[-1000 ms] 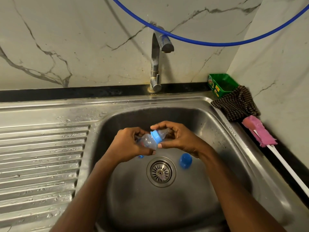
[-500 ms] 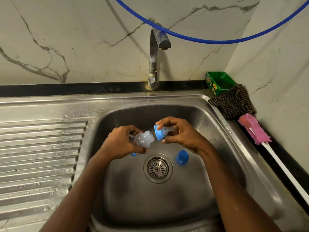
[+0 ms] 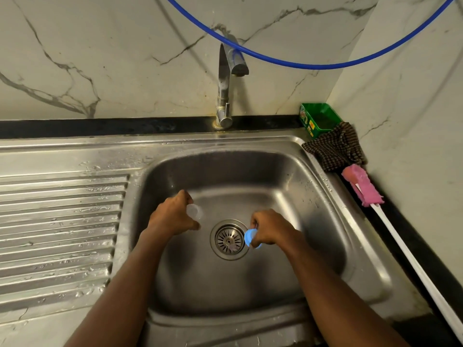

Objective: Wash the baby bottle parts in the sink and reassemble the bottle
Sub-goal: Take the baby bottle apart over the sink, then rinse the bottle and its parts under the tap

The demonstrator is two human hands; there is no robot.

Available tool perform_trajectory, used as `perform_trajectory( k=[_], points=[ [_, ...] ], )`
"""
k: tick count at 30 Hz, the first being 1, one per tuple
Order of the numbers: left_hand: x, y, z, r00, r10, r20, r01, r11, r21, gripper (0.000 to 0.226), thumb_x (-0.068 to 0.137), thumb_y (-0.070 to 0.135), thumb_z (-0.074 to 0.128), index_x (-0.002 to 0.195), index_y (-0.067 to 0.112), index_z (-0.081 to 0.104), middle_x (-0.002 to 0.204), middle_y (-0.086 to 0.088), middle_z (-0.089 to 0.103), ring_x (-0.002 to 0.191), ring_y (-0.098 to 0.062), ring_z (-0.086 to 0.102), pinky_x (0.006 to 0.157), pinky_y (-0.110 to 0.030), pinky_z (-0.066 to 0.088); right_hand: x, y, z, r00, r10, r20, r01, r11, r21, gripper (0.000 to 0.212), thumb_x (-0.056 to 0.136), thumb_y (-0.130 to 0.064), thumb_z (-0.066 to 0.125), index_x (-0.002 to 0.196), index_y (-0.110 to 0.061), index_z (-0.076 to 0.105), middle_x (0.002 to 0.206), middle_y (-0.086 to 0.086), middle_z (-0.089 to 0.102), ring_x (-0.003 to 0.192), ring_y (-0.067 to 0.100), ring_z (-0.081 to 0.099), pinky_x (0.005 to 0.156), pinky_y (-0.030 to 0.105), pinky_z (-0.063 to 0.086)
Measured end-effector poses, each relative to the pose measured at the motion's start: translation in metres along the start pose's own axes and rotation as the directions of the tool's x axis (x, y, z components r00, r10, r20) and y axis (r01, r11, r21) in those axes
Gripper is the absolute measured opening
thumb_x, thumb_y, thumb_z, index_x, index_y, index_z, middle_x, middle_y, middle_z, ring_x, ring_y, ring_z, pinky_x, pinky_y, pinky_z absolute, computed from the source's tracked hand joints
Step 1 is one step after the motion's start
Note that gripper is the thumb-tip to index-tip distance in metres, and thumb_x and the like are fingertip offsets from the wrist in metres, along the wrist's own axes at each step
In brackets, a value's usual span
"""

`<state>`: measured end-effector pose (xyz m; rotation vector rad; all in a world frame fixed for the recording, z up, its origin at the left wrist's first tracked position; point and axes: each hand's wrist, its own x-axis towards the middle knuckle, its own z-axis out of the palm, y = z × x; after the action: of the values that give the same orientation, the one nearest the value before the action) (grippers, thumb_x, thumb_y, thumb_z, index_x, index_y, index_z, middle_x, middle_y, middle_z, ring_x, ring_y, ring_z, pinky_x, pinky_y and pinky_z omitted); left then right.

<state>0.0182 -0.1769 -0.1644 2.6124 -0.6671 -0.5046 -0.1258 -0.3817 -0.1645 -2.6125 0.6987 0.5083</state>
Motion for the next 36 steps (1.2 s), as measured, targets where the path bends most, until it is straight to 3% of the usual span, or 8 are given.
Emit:
perform_trajectory(
  k=[6,10,19,23,26,29,33,36],
  points=[
    [-0.008,-0.002,0.007,0.998,-0.044,0.048,0.039,0.995,0.091,0.064,0.059,0.039,0.086,0.111,0.022,0.053,0.113,-0.003,0.063,0.096,-0.027,0.062,0.075,-0.033,0.049,-0.009,0.002,0.015,0.987,0.103,0.123,-0.085,0.985,-0.147,0.041,0.066,-0.028,0.084,0.095,-0.012,0.06,0.093,0.007,0.064,0.085,0.022,0.063,0.069,0.03,0.049],
    [-0.01,0.0,0.009,0.998,-0.036,0.054,0.028,0.988,0.15,0.065,0.062,0.044,0.083,0.115,0.025,0.052,0.119,-0.003,0.063,0.103,-0.029,0.062,0.079,-0.034,0.048,-0.011,0.003,0.02,0.981,0.152,0.124,-0.125,0.972,-0.198,0.047,0.069,-0.028,0.081,0.108,-0.012,0.06,0.11,0.009,0.064,0.101,0.026,0.063,0.079,0.032,0.05],
    [-0.011,0.002,0.017,0.999,-0.01,0.05,0.003,0.988,0.152,0.08,0.059,0.058,0.082,0.122,0.025,0.045,0.126,-0.003,0.061,0.109,-0.029,0.061,0.084,-0.039,0.052,-0.015,-0.003,0.023,0.982,0.15,0.113,-0.116,0.956,-0.268,0.049,0.071,-0.034,0.079,0.11,-0.014,0.056,0.109,0.006,0.064,0.1,0.024,0.063,0.076,0.032,0.048],
    [-0.015,0.006,0.009,1.0,-0.024,-0.021,0.024,1.0,0.018,0.093,0.058,0.075,0.072,0.132,0.025,0.044,0.133,-0.002,0.059,0.117,-0.026,0.059,0.09,-0.038,0.052,-0.019,-0.007,0.01,0.988,0.132,-0.084,-0.141,0.984,-0.112,0.034,0.073,-0.034,0.07,0.098,-0.014,0.058,0.105,0.007,0.062,0.097,0.028,0.062,0.069,0.029,0.044],
    [-0.015,0.016,-0.005,0.989,0.032,-0.143,-0.034,0.999,-0.015,0.08,0.072,0.078,0.057,0.128,0.022,0.051,0.128,-0.001,0.063,0.113,-0.024,0.062,0.089,-0.038,0.053,-0.017,-0.017,-0.004,0.971,0.168,-0.169,-0.159,0.985,0.067,0.022,0.079,-0.035,0.064,0.091,-0.017,0.062,0.1,0.004,0.066,0.09,0.027,0.063,0.067,0.028,0.045],
    [-0.011,0.033,-0.026,0.973,0.107,-0.205,-0.126,0.989,-0.078,0.062,0.086,0.068,0.05,0.122,0.018,0.056,0.124,-0.001,0.065,0.113,-0.023,0.062,0.092,-0.038,0.051,-0.013,-0.033,-0.028,0.963,0.19,-0.19,-0.138,0.956,0.258,0.02,0.082,-0.032,0.063,0.073,-0.015,0.061,0.08,0.003,0.067,0.076,0.021,0.062,0.064,0.026,0.045],
    [-0.002,0.058,-0.058,0.959,0.12,-0.257,-0.171,0.967,-0.19,0.042,0.095,0.052,0.046,0.115,0.018,0.058,0.118,-0.002,0.067,0.107,-0.023,0.063,0.091,-0.039,0.05,0.007,-0.061,-0.07,0.944,0.213,-0.251,-0.053,0.85,0.523,0.037,0.087,-0.034,0.06,0.057,-0.014,0.05,0.063,0.004,0.056,0.068,0.02,0.053,0.065,0.029,0.04],
    [0.007,0.071,-0.077,0.954,0.108,-0.28,-0.177,0.957,-0.231,0.037,0.097,0.052,0.041,0.116,0.022,0.055,0.111,-0.003,0.068,0.1,-0.023,0.064,0.087,-0.043,0.052,0.029,-0.083,-0.096,0.94,0.24,-0.242,0.016,0.679,0.734,0.031,0.089,-0.038,0.058,0.072,-0.013,0.064,0.079,0.012,0.069,0.078,0.029,0.064,0.075,0.04,0.051]
  ],
)
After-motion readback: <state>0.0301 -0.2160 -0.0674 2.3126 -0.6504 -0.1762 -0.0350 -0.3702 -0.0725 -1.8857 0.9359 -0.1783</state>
